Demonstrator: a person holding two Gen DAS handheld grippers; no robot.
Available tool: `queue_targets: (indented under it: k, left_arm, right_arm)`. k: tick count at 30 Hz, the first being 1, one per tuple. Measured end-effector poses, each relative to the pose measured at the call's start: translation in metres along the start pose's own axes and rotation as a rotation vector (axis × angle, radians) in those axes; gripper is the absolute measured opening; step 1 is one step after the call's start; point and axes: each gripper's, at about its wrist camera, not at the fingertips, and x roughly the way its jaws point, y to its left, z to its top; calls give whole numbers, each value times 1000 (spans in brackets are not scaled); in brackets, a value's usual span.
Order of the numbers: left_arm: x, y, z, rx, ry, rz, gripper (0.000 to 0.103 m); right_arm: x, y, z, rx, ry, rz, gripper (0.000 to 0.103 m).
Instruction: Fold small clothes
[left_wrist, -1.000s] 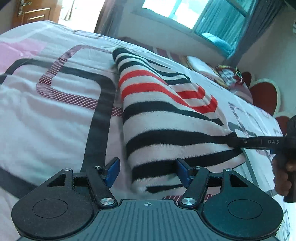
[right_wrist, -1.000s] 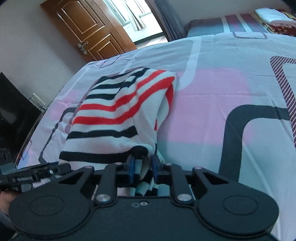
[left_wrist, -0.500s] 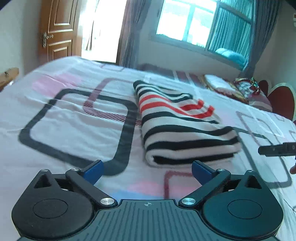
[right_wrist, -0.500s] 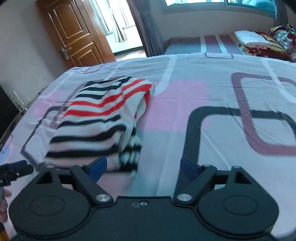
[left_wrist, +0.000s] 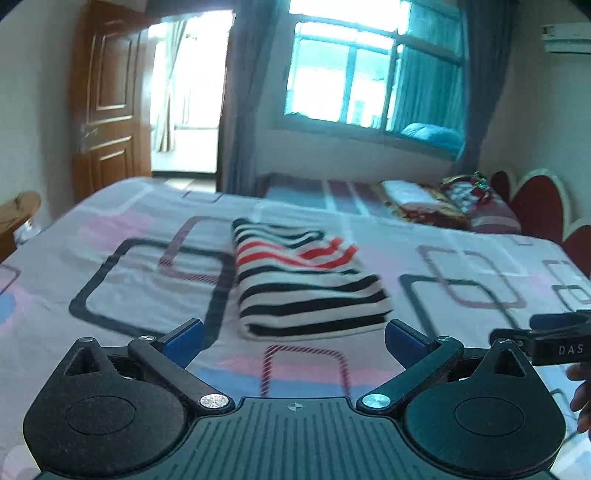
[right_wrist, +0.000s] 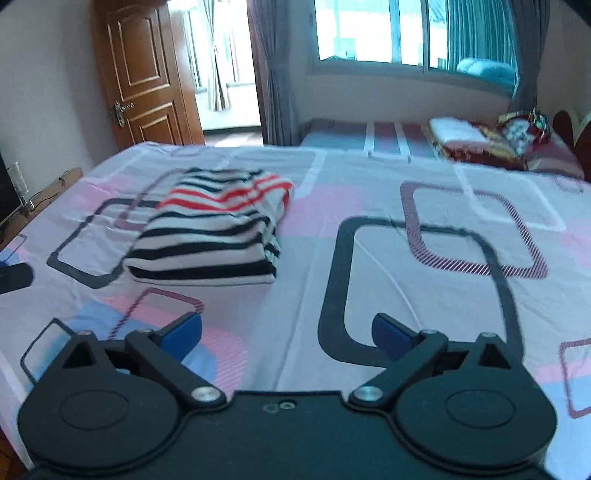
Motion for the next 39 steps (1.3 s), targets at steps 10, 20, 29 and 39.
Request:
queue_targets:
  k: [10, 20, 29, 39]
  left_arm:
    - [-40, -24, -13, -27, -24, -37, 103]
    - [-51, -37, -18, 0, -26, -36, 103]
    - [-53, -43, -15, 23, -36, -44, 103]
    - [-55, -43, -12, 32, -39, -39, 103]
  right_arm:
    - [-56, 20, 3, 7, -121, 0, 102]
    - [-66, 28, -14, -17, -140, -7, 102]
    - [-75, 20, -14, 2, -170, -28, 102]
    - [-76, 19, -12, 8, -175, -30, 102]
